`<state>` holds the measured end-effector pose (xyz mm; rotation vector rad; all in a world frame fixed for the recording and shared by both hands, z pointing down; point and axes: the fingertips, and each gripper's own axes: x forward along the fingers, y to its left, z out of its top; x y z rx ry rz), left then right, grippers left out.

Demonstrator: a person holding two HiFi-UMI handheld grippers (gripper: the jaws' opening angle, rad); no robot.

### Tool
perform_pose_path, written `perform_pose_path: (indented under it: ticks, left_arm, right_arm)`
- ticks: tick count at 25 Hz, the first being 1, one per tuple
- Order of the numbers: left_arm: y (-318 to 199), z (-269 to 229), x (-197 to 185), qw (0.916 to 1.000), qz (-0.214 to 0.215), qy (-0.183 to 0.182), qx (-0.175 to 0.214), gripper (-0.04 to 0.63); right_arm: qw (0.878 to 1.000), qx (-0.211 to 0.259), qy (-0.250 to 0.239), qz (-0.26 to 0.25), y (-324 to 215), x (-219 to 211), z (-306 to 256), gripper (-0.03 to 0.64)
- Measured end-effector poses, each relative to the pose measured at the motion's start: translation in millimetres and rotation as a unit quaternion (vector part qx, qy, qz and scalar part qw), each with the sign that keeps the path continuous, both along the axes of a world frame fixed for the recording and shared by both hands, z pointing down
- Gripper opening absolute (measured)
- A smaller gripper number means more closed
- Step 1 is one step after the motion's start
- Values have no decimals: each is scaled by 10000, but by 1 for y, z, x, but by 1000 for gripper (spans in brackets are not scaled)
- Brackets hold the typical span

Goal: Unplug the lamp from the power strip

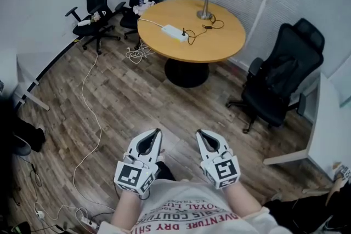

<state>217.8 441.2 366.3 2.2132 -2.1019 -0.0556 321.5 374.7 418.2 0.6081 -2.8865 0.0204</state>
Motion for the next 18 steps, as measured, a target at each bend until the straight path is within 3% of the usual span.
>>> perform_pose_path:
  ticks: [7, 13, 18]
  left_arm:
    - [-33, 10, -44, 9998, 148, 87, -58, 28]
    - [-73, -3, -111, 9992, 394, -57, -27, 28]
    - [-97, -6, -173, 9990, 447, 59, -6, 28]
  right_arm:
    - [9994, -257, 101, 191, -28, -40, 12, 28]
    - [9985, -275, 94, 458, -70, -99, -1, 28]
    - [9968, -313, 95, 727, -96, -148, -2, 28]
